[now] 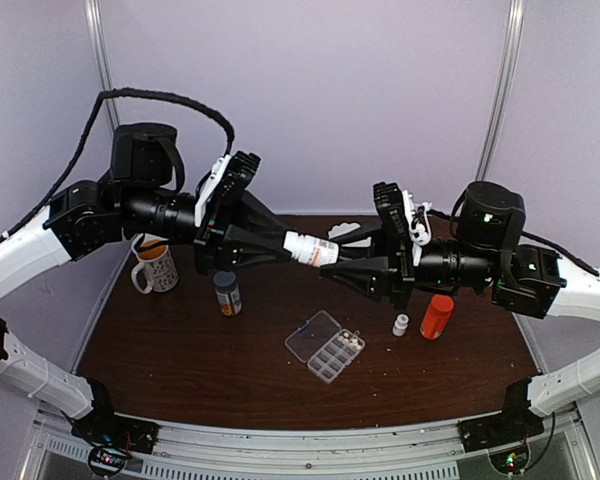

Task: Sort the pills into containers
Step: Unscrew the lid of the pill bottle from the pill bottle.

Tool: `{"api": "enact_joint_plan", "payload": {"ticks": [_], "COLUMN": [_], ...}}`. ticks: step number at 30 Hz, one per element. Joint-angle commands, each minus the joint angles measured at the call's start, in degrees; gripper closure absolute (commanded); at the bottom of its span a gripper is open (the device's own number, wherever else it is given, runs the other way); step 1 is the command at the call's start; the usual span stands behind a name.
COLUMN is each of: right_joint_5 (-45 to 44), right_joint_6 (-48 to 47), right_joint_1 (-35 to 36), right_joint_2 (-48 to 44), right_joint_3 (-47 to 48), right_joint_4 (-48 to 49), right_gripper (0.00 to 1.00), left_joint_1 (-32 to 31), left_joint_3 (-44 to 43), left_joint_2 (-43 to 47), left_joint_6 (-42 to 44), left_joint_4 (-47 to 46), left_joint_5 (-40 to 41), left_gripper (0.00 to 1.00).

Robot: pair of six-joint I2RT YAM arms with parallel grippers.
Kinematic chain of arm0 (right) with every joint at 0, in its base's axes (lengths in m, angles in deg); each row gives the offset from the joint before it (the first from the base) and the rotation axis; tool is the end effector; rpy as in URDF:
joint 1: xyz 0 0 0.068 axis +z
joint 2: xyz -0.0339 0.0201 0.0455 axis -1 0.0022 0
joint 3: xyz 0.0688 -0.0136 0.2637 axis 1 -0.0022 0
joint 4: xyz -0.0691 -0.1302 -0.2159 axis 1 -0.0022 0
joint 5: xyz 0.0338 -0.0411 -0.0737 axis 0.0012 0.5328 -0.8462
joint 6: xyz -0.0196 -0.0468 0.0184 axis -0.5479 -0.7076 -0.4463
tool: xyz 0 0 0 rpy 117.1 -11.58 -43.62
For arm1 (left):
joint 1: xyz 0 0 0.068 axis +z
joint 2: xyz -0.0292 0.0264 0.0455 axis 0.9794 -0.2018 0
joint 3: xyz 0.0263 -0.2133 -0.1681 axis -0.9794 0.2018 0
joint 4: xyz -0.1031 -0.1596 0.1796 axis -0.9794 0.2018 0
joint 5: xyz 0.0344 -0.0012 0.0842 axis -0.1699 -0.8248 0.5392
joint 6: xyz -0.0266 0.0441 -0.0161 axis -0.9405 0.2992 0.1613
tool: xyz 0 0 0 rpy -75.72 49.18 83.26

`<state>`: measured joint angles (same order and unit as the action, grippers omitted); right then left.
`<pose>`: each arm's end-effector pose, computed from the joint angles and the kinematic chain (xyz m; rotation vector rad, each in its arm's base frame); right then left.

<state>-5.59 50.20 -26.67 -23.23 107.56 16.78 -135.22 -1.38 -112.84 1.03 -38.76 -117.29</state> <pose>0.1015 0.2376 0.3924 -1.2816 1.1047 1.1170 0.1314 -0.2418 0.4386 1.5171 1.1739 -1.0784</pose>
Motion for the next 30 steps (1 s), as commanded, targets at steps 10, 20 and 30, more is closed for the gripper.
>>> {"api": "enact_joint_plan", "payload": {"ticks": [10, 20, 30], "right_joint_5": [-15.81, -19.82, -22.39], "right_joint_6": [-10.62, -7.20, 5.45], "right_joint_1": [0.71, 0.71, 0.73], "right_joint_2": [-3.38, -7.25, -13.57], "right_joint_3": [-7.11, -13.61, -25.28], "right_joint_4": [4.49, 9.73, 16.73], "right_gripper": [1.00, 1.00, 1.00], "left_joint_1": [-0.23, 0.06, 3.85], "left_joint_3": [0.57, -1.02, 7.33], "left_joint_2": [3.17, 4.40, 6.99], "left_joint_6": [-35.59, -45.58, -45.43], "left_joint_4": [-4.43, 9.88, 23.46], "left_joint_5": [6.10, 18.50, 33.36], "left_gripper": [0.97, 0.95, 0.99]}}
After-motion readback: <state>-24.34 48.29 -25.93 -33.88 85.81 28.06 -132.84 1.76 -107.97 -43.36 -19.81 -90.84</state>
